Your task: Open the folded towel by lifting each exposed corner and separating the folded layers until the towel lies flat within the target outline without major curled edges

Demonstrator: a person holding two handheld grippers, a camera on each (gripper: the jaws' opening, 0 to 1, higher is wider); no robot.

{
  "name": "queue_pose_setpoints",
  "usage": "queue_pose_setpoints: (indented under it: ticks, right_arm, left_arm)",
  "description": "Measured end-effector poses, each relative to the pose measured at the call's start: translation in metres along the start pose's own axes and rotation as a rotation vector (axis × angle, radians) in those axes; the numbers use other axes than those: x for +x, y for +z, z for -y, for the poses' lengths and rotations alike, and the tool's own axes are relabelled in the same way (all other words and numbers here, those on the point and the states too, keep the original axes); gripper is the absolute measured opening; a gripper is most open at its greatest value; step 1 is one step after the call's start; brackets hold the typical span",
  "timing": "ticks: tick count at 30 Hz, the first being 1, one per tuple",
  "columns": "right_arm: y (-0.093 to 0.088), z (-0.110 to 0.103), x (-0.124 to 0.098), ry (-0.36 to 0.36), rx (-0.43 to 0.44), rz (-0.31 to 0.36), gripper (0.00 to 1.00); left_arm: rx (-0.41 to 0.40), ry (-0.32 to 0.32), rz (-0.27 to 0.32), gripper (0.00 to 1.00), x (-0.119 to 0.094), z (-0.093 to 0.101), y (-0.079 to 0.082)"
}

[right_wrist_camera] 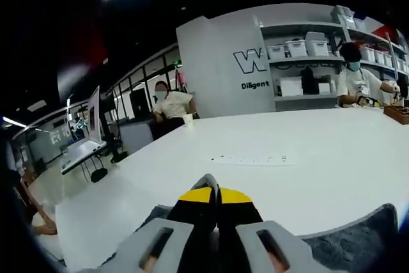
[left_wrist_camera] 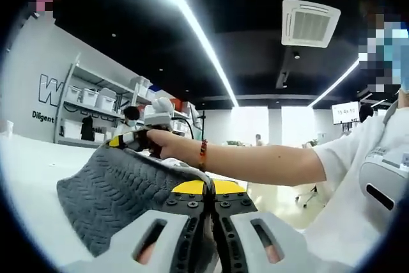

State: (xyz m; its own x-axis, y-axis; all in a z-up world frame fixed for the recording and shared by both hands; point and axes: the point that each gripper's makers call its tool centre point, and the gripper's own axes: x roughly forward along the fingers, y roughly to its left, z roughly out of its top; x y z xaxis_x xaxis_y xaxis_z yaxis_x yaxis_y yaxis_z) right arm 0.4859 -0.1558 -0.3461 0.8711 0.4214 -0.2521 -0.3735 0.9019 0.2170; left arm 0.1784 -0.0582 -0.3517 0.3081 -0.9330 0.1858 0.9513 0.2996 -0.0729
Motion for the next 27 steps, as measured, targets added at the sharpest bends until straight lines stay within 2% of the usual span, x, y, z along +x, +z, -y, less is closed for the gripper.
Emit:
queue_pose_setpoints:
  ticks: [5, 15, 27]
  right_arm:
    - [0.0, -0.013, -0.007, 0.006, -0.004, 0.017, 0.0]
    - [-0.001, -0.026, -0.015, 0.023, 0.006, 0.032, 0.0]
    - [0.007, -0.027, -0.009, 0.031, 0.023, 0.048, 0.0]
  left_arm:
    - [0.013, 0.002, 0.008, 0.0, -0.002, 0.001, 0.004]
    - [0.018, 0.005, 0.018, 0.0, -0.008, 0.0, 0.012]
    - [0.029, 0.008, 0.034, 0.0, -0.011, -0.001, 0.019]
